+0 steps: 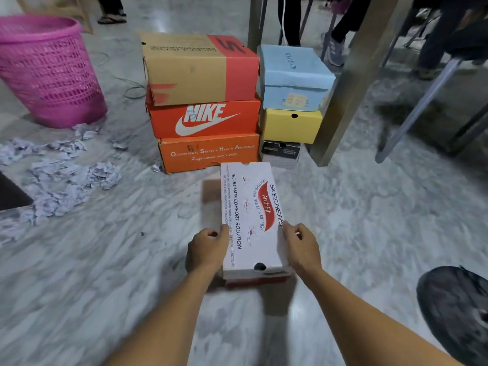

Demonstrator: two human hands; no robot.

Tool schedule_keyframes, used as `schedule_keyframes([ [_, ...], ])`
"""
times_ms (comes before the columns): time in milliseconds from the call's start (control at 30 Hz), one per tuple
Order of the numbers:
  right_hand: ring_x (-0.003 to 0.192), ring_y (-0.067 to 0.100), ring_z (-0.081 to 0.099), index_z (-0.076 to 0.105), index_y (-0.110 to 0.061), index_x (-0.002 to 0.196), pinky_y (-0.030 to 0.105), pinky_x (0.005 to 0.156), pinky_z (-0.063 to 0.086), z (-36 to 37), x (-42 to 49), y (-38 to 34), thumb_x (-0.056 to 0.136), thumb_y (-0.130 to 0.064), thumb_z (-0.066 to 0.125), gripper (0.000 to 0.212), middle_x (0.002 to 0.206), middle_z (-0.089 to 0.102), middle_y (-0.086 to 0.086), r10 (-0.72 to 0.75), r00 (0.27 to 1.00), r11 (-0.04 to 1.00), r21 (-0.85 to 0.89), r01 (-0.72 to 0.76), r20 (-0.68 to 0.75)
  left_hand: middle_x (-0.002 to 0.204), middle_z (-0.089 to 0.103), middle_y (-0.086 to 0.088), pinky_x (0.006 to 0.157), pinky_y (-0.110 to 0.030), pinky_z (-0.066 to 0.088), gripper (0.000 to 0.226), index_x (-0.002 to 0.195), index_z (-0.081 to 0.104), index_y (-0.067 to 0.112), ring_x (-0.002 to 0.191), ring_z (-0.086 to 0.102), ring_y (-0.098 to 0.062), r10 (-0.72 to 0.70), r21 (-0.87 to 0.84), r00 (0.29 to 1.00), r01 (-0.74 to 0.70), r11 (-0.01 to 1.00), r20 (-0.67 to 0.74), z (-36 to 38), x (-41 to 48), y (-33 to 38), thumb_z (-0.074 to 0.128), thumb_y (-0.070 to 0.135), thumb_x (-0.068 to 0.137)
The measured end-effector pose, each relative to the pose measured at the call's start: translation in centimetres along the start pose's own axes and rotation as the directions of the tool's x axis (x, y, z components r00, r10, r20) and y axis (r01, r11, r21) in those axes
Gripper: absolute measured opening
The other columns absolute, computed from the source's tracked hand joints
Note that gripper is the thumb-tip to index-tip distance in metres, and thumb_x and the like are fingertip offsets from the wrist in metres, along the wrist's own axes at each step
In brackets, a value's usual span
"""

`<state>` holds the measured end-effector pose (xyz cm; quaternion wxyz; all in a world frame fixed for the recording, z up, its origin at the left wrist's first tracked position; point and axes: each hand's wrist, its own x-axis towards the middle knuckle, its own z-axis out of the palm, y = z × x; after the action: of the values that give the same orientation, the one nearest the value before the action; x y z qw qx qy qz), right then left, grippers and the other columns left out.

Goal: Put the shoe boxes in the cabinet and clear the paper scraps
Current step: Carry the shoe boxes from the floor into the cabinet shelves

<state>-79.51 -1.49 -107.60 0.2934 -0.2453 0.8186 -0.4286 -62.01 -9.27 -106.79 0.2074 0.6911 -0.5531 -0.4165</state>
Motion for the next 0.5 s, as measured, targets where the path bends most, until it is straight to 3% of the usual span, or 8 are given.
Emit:
schedule_keyframes([
  [67, 0.07, 0.018, 0.055, 0.058, -0.003, 0.085, 0.034, 0.068, 0.043, -0.3, -0.3, 0.5, 0.089, -0.052, 0.055, 0.049, 0.08, 0.06, 0.003, 0.048, 0.988, 0.987, 0.148, -0.07, 0.144, 0.078, 0.067, 0.002, 0.061, -0.028, 0.043, 0.053, 0.079, 0.063, 0.018, 0.075, 0.061, -0.019, -0.033, -0.034, 0.998, 0.035, 0.999, 0.055, -0.8, -0.3, -2.0, 0.043, 0.067, 0.083],
  [167, 0.09, 0.016, 0.07, 0.069, -0.017, 0.104, 0.029, 0.073, 0.051, -0.4, -1.2, 0.5, 0.096, -0.049, 0.052, 0.037, 0.101, 0.074, -0.001, 0.077, 0.929, 0.97, 0.19, -0.154, 0.361, 0.104, 0.07, 0.006, 0.073, -0.03, 0.044, 0.061, 0.111, 0.065, 0.023, 0.095, 0.063, -0.014, -0.064, -0.19, 0.982, 0.098, 0.977, 0.177, -1.6, -0.7, -3.9, 0.046, 0.074, 0.084],
  [300, 0.093, 0.014, 0.073, 0.069, -0.024, 0.114, 0.027, 0.071, 0.051, 0.5, -2.6, 0.1, 0.096, -0.05, 0.05, 0.037, 0.107, 0.075, -0.004, 0.111, 0.848, 0.968, 0.138, -0.211, 0.518, 0.105, 0.072, 0.011, 0.077, -0.025, 0.042, 0.046, 0.106, 0.07, 0.03, 0.096, 0.064, -0.006, -0.057, -0.268, 0.936, 0.157, 0.951, 0.346, -2.3, -1.4, -4.6, 0.043, 0.065, 0.092],
  [400, 0.096, 0.005, 0.071, 0.064, -0.026, 0.123, 0.024, 0.074, 0.048, 1.4, -3.1, -0.4, 0.096, -0.046, 0.051, 0.037, 0.109, 0.074, -0.012, 0.079, 0.787, 0.967, 0.146, -0.21, 0.611, 0.1, 0.075, 0.012, 0.08, -0.026, 0.046, 0.045, 0.107, 0.072, 0.026, 0.094, 0.069, -0.009, -0.071, -0.324, 0.938, 0.187, 0.927, 0.339, -2.7, -1.8, -4.9, 0.051, 0.061, 0.09],
  [500, 0.092, -0.009, 0.066, 0.056, -0.032, 0.13, 0.017, 0.073, 0.044, 1.9, -3.6, -1.2, 0.098, -0.04, 0.047, 0.034, 0.111, 0.069, -0.027, 0.019, 0.735, 0.969, 0.169, -0.181, 0.678, 0.093, 0.076, 0.011, 0.072, -0.024, 0.049, 0.038, 0.101, 0.072, 0.028, 0.089, 0.071, -0.009, -0.093, -0.388, 0.946, 0.215, 0.896, 0.31, -3.6, -2.1, -5.9, 0.054, 0.059, 0.089],
])
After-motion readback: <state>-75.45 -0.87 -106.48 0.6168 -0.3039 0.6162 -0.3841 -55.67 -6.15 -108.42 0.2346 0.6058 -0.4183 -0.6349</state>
